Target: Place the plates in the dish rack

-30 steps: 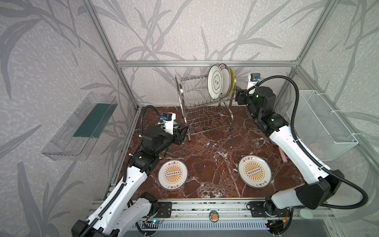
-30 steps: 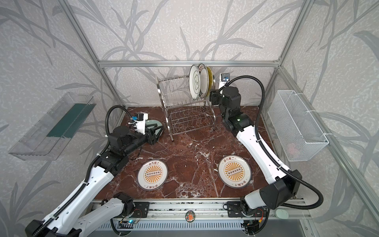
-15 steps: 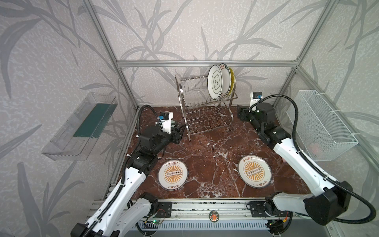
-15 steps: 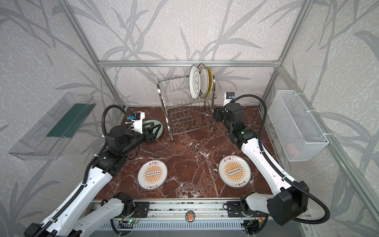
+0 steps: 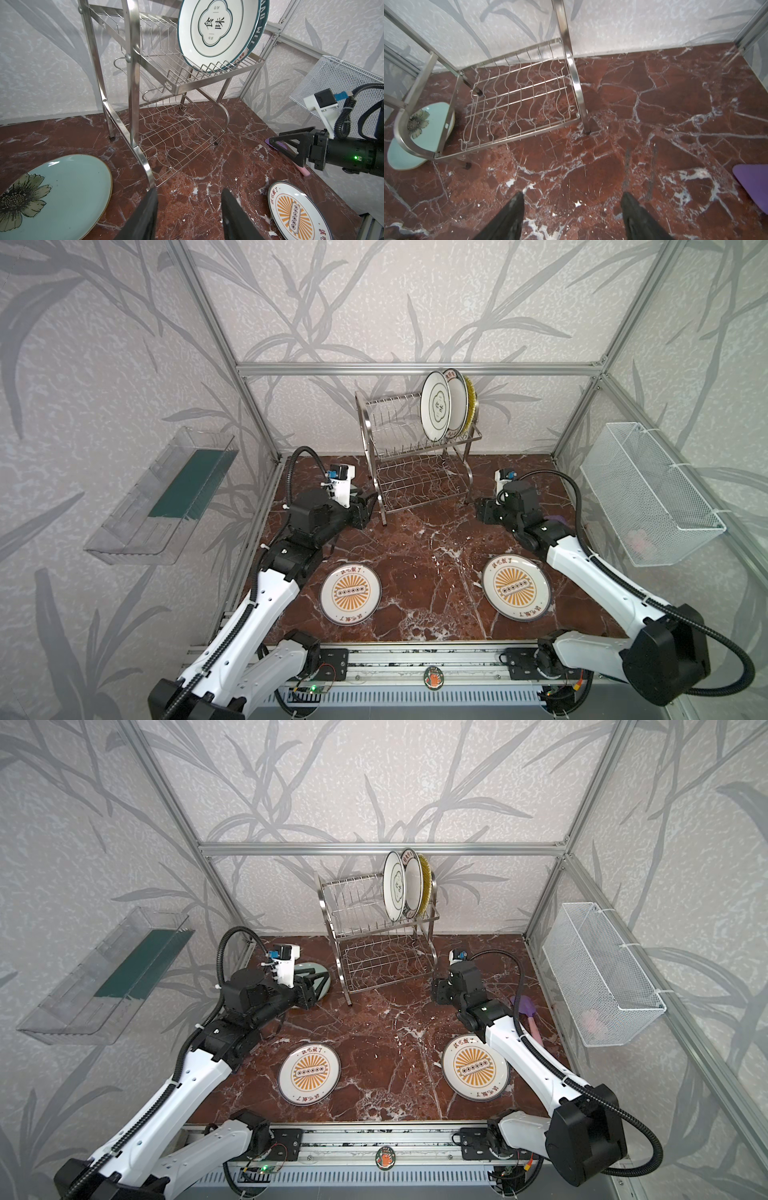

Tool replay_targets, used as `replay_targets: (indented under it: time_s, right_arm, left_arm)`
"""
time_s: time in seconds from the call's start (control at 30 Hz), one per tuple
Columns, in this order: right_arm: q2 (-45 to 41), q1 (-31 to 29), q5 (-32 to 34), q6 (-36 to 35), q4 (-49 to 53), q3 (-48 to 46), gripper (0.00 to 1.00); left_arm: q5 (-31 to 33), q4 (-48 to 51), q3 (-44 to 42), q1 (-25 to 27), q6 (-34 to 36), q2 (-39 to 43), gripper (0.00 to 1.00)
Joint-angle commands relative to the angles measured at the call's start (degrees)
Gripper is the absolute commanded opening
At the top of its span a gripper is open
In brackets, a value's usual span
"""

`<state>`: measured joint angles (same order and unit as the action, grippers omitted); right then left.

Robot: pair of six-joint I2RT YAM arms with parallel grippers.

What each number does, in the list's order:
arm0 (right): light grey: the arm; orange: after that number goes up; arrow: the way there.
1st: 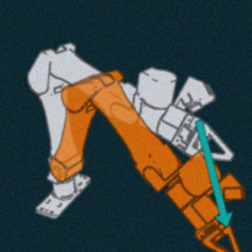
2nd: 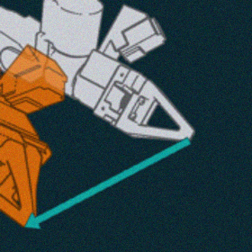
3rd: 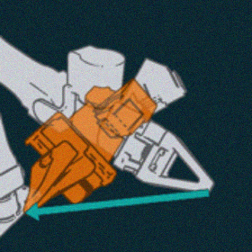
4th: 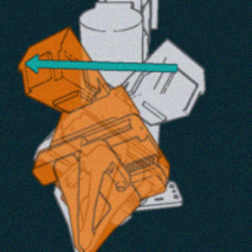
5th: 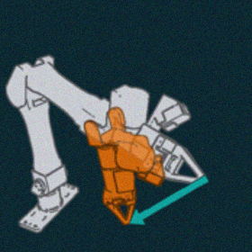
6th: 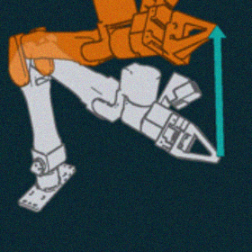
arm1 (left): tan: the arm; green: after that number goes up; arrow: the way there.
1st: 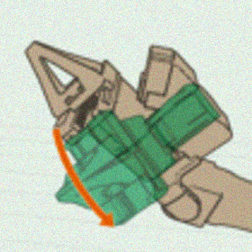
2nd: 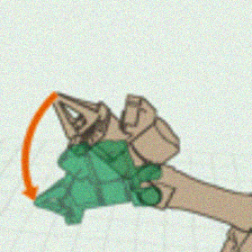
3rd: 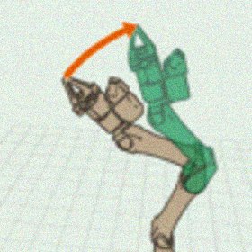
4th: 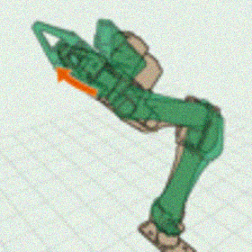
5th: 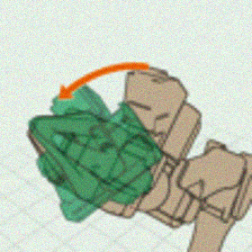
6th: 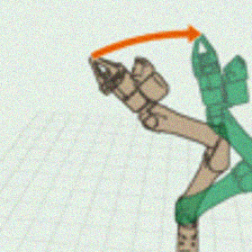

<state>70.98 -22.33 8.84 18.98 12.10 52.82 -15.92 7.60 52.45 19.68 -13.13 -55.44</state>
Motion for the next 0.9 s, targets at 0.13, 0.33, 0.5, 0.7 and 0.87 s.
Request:
replay_targets:
  time_s: [0.13, 0.33, 0.5, 0.7, 0.87]
  right_arm:
    - [-1.5, 0.3, -3.6, 0.2, 2.8, -2.2, 0.73]
    - [-2.2, 0.7, -5.4, 0.6, 2.8, -5.4, 0.73]
    - [-1.1, 1.9, -11.6, 0.0, 1.7, -6.7, 0.73]
    - [0.4, 2.4, -13.4, -0.3, 5.5, -6.8, 0.73]
    - [-1.4, 3.7, -15.4, 0.2, 6.6, -9.8, 0.73]
  left_arm:
    - [-0.2, 3.4, 3.6, -0.3, -0.3, -2.6, 0.48]
    - [1.6, 4.9, 4.1, -0.3, -1.9, -3.7, 0.48]
    - [2.6, 6.3, 4.6, -0.3, -3.0, -5.0, 0.48]
    - [1.6, 7.3, 5.3, -0.3, -3.1, -7.1, 0.48]
    - [-0.1, 10.8, 6.9, 0.0, -4.3, -9.5, 0.48]
